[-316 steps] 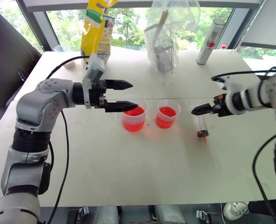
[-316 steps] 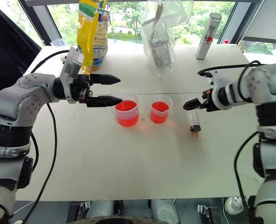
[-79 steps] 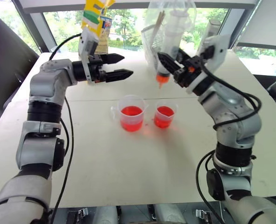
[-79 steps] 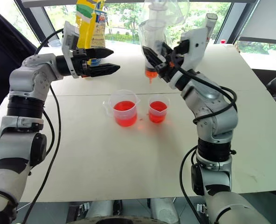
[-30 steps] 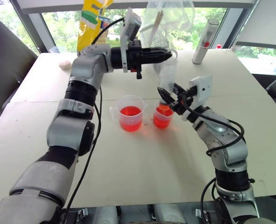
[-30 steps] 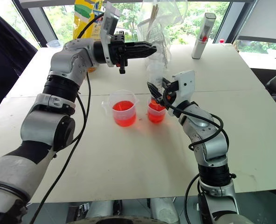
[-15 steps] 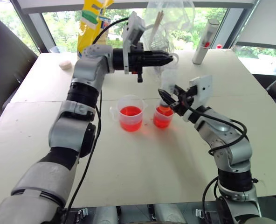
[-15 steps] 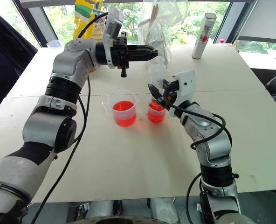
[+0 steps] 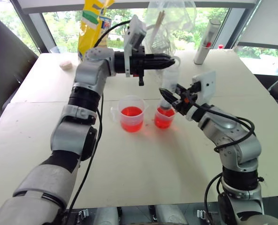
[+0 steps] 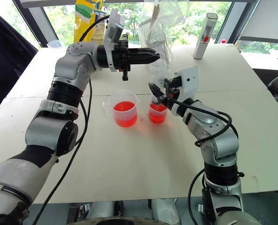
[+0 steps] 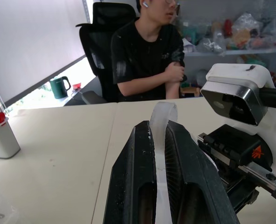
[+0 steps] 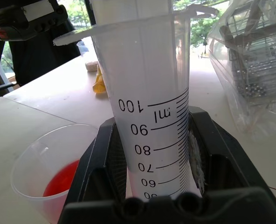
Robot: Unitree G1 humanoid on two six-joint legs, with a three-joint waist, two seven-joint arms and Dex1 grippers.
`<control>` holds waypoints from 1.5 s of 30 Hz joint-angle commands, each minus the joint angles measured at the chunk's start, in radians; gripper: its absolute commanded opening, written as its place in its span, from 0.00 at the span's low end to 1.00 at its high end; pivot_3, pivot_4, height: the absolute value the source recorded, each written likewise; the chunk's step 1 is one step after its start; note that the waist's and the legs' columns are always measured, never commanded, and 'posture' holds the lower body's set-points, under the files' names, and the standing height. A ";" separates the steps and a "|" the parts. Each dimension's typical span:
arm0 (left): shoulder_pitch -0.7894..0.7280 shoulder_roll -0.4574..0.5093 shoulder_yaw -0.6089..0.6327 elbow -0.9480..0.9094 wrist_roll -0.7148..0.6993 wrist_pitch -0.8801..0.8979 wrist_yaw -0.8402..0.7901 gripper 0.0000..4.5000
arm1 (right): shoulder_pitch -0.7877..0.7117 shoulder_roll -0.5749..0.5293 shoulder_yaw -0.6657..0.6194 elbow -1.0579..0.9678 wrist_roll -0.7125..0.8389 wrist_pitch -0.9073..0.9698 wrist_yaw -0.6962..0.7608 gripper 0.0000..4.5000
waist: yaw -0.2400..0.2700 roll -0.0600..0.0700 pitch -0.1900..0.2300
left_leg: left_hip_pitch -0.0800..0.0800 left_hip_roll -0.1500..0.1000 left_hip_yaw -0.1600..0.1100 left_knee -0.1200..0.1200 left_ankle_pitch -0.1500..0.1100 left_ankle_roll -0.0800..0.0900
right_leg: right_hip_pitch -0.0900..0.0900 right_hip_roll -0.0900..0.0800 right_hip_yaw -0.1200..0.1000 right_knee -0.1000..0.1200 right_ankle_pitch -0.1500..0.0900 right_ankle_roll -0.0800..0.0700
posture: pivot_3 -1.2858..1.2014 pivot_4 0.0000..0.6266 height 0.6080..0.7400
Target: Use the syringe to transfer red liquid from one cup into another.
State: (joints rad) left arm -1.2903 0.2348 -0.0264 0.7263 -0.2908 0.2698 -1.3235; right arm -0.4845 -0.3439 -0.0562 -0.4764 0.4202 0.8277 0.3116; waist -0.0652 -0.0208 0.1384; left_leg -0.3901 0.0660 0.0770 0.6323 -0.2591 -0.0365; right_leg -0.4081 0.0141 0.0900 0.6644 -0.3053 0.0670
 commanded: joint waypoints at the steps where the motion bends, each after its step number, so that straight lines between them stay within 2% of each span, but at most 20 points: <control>1: 0.029 -0.006 -0.063 -0.006 0.041 0.008 -0.021 0.01 | -0.078 -0.008 -0.060 -0.110 0.039 -0.038 -0.004 0.31 | 0.000 0.000 0.000 | 0.000 0.000 0.000 0.000 0.000 0.000 | 0.000 0.000 0.000 0.000 0.000 0.000 | 0.52 0.24 0.99; 20: 0.084 -0.005 -0.082 -0.050 0.052 0.031 -0.015 0.01 | -0.093 -0.051 -0.079 -0.107 0.078 -0.038 -0.017 0.31 | 0.000 0.000 0.000 | 0.000 0.000 0.000 0.000 0.000 0.000 | 0.000 0.000 0.000 0.000 0.000 0.000 | 0.52 0.24 0.99; 35: -0.022 0.027 0.028 -0.008 -0.016 0.045 0.050 0.01 | -0.050 -0.038 -0.025 -0.052 0.047 -0.084 -0.011 0.31 | 0.001 0.000 0.000 | 0.000 0.000 0.000 0.000 0.000 0.000 | 0.000 0.000 0.000 0.000 0.000 0.000 | 0.52 0.24 0.99; 38: -0.035 0.044 0.040 -0.007 -0.026 0.049 0.062 0.28 | -0.030 -0.017 -0.002 -0.047 0.038 -0.096 -0.010 0.31 | -0.001 0.000 0.000 | 0.000 0.000 0.000 0.000 0.000 0.000 | 0.000 0.000 0.000 0.000 0.000 0.000 | 0.52 0.24 0.99; 44: -0.044 0.069 0.066 -0.021 -0.048 0.068 0.080 0.93 | -0.003 -0.005 0.016 -0.030 0.020 -0.121 -0.002 0.31 | 0.000 0.000 0.000 | 0.000 0.000 0.000 0.000 0.000 0.000 | 0.000 0.000 0.000 0.000 0.000 0.000 | 0.52 0.24 0.99; 45: -0.044 0.072 0.074 -0.027 -0.055 0.078 0.084 0.98 | 0.001 -0.005 0.017 -0.028 0.017 -0.125 -0.001 0.31 | 0.000 0.000 0.000 | 0.000 0.000 0.000 0.000 0.000 0.000 | 0.000 0.000 0.000 0.000 0.000 0.000 | 0.52 0.24 0.99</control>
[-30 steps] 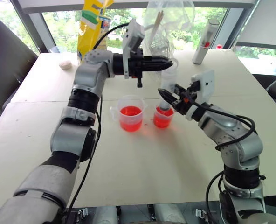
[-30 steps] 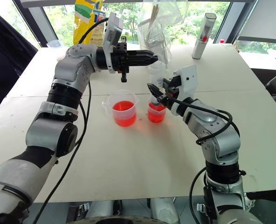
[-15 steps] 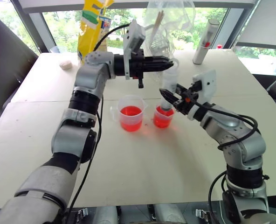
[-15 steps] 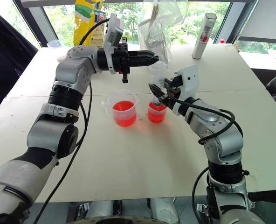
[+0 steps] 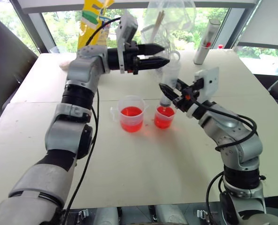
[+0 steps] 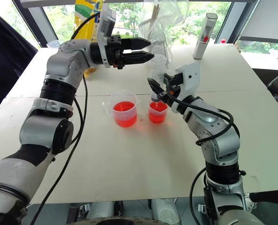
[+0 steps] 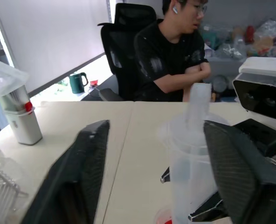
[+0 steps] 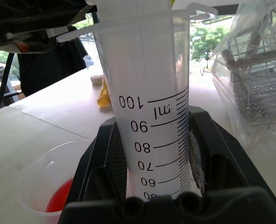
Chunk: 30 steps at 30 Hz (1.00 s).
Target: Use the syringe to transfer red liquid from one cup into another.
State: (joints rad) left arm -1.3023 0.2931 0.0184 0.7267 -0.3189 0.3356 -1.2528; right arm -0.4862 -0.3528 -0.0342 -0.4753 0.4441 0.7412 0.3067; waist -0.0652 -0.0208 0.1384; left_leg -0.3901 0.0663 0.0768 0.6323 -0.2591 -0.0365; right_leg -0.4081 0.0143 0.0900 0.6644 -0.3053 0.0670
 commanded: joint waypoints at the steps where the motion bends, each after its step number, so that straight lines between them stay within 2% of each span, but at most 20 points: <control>1: -0.031 0.019 0.038 -0.037 -0.037 0.027 0.012 0.98 | 0.007 0.004 -0.004 -0.028 -0.008 -0.042 0.005 0.31 | 0.001 0.000 0.000 | 0.000 0.000 0.000 0.000 0.000 0.000 | 0.000 0.000 0.000 0.000 0.000 0.000 | 0.52 0.24 0.99; 12: 0.077 0.111 0.042 -0.208 -0.108 0.175 -0.002 0.98 | 0.012 0.000 -0.006 -0.019 -0.019 -0.056 0.007 0.31 | -0.002 0.000 0.000 | 0.001 0.000 0.000 0.000 0.000 0.000 | 0.000 0.000 0.000 0.001 0.000 0.000 | 0.52 0.24 0.99; 19: 0.197 0.153 0.007 -0.335 -0.088 0.206 0.008 0.98 | -0.093 -0.016 -0.060 -0.057 0.029 0.047 -0.031 0.31 | -0.002 0.000 0.000 | 0.001 0.001 0.000 0.000 0.000 0.000 | 0.000 0.000 0.000 0.001 0.000 0.000 | 0.52 0.24 0.99; 23: 0.256 0.173 -0.024 -0.403 -0.088 0.212 0.007 0.98 | -0.231 -0.076 -0.138 -0.026 0.073 0.201 -0.067 0.31 | 0.000 0.000 0.000 | 0.001 0.001 0.000 0.000 0.000 0.000 | 0.000 -0.001 0.001 0.001 0.000 0.000 | 0.52 0.24 0.99; 26: 0.298 0.169 -0.043 -0.462 -0.091 0.218 0.023 0.98 | -0.325 -0.149 -0.211 0.031 0.109 0.386 -0.090 0.31 | 0.008 0.000 0.000 | 0.001 0.001 0.000 0.000 0.000 0.000 | 0.000 -0.002 0.001 0.001 0.000 0.000 | 0.52 0.24 0.99; 30: 0.349 0.167 -0.042 -0.502 -0.104 0.218 0.030 0.98 | -0.477 -0.215 -0.267 0.236 0.071 0.705 -0.151 0.31 | 0.018 0.000 0.000 | 0.001 0.000 0.001 0.000 0.000 0.000 | 0.000 -0.004 0.003 0.001 0.000 0.000 | 0.52 0.24 0.99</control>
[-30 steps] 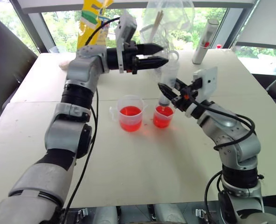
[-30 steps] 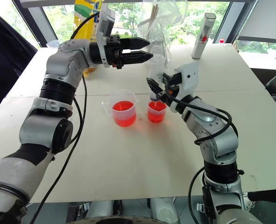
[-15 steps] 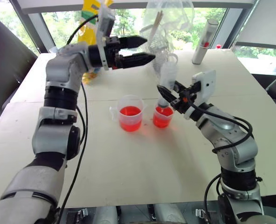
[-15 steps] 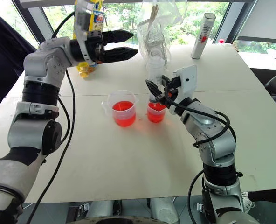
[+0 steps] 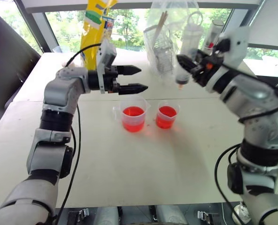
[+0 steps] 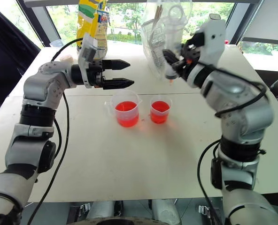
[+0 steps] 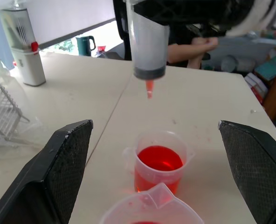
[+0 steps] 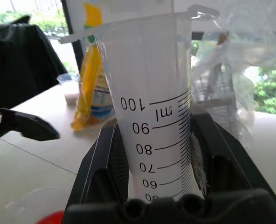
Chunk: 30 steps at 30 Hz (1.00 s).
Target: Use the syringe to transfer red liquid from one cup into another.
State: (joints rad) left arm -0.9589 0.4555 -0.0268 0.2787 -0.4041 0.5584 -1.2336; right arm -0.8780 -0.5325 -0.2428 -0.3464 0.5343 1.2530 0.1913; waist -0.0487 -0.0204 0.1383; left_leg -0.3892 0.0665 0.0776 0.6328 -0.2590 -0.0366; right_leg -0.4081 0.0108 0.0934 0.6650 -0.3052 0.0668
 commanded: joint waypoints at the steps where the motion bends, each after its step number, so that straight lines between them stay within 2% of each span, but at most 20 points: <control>1: 0.011 0.000 0.001 -0.065 -0.020 -0.001 0.017 0.98 | -0.105 -0.048 -0.065 0.139 -0.024 0.246 -0.035 0.31 | 0.003 0.000 0.000 | 0.000 0.000 0.001 0.000 0.000 0.000 | 0.000 0.000 0.001 0.000 0.000 0.000 | 0.52 0.24 0.99; 5: 0.040 -0.023 0.004 -0.100 -0.039 0.015 0.041 0.98 | -0.130 -0.164 0.054 0.329 0.000 0.361 0.033 0.31 | 0.005 0.000 0.000 | 0.000 0.000 0.001 -0.001 0.000 0.000 | -0.001 0.000 0.001 -0.001 0.000 0.000 | 0.52 0.24 0.99; 13: 0.083 -0.060 -0.016 -0.128 -0.042 0.006 0.067 0.98 | -0.156 -0.263 0.297 0.673 -0.046 0.330 0.175 0.31 | 0.003 0.000 0.000 | 0.000 -0.001 0.001 -0.001 0.000 0.001 | -0.001 0.001 0.002 -0.002 0.000 0.000 | 0.52 0.24 0.99; 18: 0.100 -0.059 -0.022 -0.156 -0.045 0.001 0.086 0.98 | -0.180 -0.263 0.424 0.794 -0.092 0.268 0.272 0.31 | 0.001 0.000 0.000 | 0.000 -0.001 0.001 -0.001 0.000 0.001 | -0.001 0.002 0.002 -0.002 0.000 0.000 | 0.52 0.24 0.99; 22: 0.120 -0.049 -0.009 -0.180 -0.049 0.004 0.113 0.98 | -0.174 -0.238 0.454 0.861 -0.134 0.205 0.315 0.31 | 0.003 0.000 0.000 | 0.000 0.000 0.001 -0.001 0.000 0.001 | -0.001 0.002 0.002 -0.002 0.000 0.000 | 0.52 0.24 0.99; 24: 0.127 -0.045 -0.004 -0.189 -0.057 0.013 0.121 1.00 | -0.169 -0.228 0.454 0.880 -0.148 0.196 0.327 0.53 | 0.003 0.000 0.000 | 0.000 0.000 0.001 -0.001 0.000 0.001 | -0.001 0.002 0.002 -0.002 0.000 0.000 | 0.52 0.24 0.99; 25: 0.129 -0.041 -0.007 -0.193 -0.059 0.015 0.122 1.00 | -0.167 -0.226 0.455 0.885 -0.156 0.190 0.334 0.61 | 0.004 0.000 0.000 | 0.000 0.000 0.001 -0.001 0.000 0.001 | -0.001 0.002 0.002 -0.002 0.000 0.000 | 0.52 0.24 0.99; 28: 0.135 -0.028 -0.010 -0.199 -0.067 0.016 0.117 1.00 | -0.166 -0.222 0.443 0.887 -0.170 0.187 0.345 0.96 | 0.004 0.000 0.000 | 0.000 0.000 0.001 -0.001 0.000 0.001 | -0.001 0.002 0.002 -0.002 0.000 0.000 | 0.52 0.24 0.99; 30: 0.137 -0.019 -0.010 -0.200 -0.072 0.020 0.113 1.00 | -0.163 -0.227 0.429 0.867 -0.174 0.196 0.348 0.98 | 0.003 0.000 0.000 | 0.000 0.000 0.001 -0.001 0.000 0.001 | -0.001 0.002 0.002 -0.002 0.000 0.000 | 0.52 0.24 0.99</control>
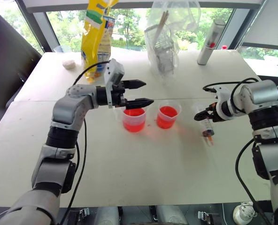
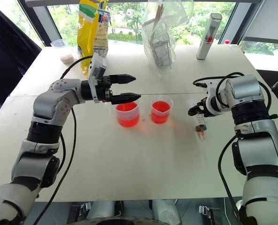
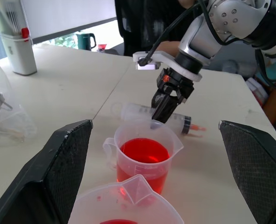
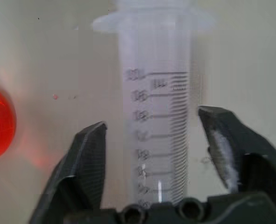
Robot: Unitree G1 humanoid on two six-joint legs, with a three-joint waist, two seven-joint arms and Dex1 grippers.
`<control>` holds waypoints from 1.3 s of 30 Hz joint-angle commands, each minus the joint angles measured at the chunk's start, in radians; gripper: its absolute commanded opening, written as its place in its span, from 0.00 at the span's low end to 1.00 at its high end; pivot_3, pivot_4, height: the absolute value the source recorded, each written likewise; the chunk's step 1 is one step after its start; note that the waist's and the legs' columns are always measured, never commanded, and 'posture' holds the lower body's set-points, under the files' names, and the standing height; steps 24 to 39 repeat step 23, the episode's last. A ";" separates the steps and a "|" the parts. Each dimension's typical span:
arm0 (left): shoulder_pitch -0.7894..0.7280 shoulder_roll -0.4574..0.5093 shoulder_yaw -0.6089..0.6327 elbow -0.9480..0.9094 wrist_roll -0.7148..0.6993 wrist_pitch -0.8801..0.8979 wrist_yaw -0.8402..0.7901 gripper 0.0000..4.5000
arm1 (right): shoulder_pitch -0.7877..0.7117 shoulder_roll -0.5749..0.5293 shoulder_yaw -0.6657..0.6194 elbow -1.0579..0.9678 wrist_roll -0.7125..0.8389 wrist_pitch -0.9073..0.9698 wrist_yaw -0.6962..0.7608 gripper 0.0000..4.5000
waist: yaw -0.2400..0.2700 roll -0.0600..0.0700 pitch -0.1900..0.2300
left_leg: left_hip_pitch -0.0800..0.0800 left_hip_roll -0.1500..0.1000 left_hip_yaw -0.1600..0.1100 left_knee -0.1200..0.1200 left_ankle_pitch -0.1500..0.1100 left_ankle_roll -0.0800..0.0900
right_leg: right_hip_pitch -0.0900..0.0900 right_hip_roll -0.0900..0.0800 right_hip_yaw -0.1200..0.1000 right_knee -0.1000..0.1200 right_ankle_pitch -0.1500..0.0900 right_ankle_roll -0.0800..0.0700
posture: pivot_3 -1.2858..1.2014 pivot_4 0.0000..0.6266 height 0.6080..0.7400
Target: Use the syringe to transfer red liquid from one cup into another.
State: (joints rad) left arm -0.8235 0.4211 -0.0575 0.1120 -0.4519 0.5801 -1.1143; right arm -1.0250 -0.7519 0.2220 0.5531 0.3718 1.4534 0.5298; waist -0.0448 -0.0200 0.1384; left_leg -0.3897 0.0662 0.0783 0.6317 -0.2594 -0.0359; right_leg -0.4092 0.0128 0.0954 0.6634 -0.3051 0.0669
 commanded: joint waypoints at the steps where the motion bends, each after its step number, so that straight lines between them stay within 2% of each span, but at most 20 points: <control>1: 0.002 0.020 0.020 -0.032 -0.026 0.002 -0.009 1.00 | -0.013 -0.012 -0.040 -0.049 -0.012 0.003 0.011 0.98 | -0.001 0.000 0.000 | 0.000 0.000 0.000 0.000 0.000 0.000 | 0.000 0.000 0.000 0.000 0.000 0.000 | 0.52 0.24 0.99; 4: 0.000 0.035 0.010 -0.022 -0.024 0.011 -0.012 1.00 | 0.007 -0.044 -0.070 -0.181 0.001 0.056 0.005 0.98 | 0.000 0.000 0.000 | 0.000 0.000 0.000 0.000 0.000 0.000 | 0.000 0.000 0.000 0.000 0.000 0.000 | 0.52 0.24 0.99; 9: 0.015 0.067 -0.002 -0.028 -0.025 0.012 -0.046 1.00 | 0.113 -0.157 -0.193 -0.628 0.104 0.160 0.039 0.98 | 0.003 0.000 0.000 | -0.001 0.000 -0.001 -0.001 0.000 0.000 | 0.000 0.000 -0.001 0.000 0.000 0.000 | 0.52 0.24 0.99; 13: 0.024 0.102 -0.002 -0.038 -0.027 0.022 -0.070 1.00 | 0.243 -0.217 -0.381 -0.990 0.208 0.116 0.116 0.98 | 0.002 0.000 0.000 | -0.001 0.000 -0.002 -0.001 0.000 0.000 | 0.000 0.000 -0.002 -0.001 0.000 0.000 | 0.52 0.24 0.99; 18: 0.030 0.149 0.004 -0.052 -0.033 0.044 -0.090 1.00 | 0.340 -0.240 -0.599 -1.227 0.340 0.159 0.197 0.98 | -0.001 0.000 0.000 | 0.001 0.000 -0.002 -0.001 0.000 0.000 | 0.001 0.000 -0.002 0.000 0.000 0.000 | 0.52 0.24 0.99; 23: 0.045 0.193 0.011 -0.078 -0.048 0.075 -0.106 1.00 | 0.465 -0.236 -0.741 -1.373 0.432 0.156 0.232 0.98 | 0.001 0.000 0.000 | 0.001 0.000 -0.002 0.000 0.000 0.000 | 0.002 -0.001 -0.002 -0.001 0.000 0.000 | 0.52 0.24 0.99; 39: 0.045 0.193 0.011 -0.078 -0.048 0.075 -0.106 1.00 | 0.465 -0.236 -0.741 -1.373 0.432 0.156 0.232 0.98 | 0.001 0.000 0.000 | 0.001 0.000 -0.002 0.000 0.000 0.000 | 0.002 -0.001 -0.002 -0.001 0.000 0.000 | 0.52 0.24 0.99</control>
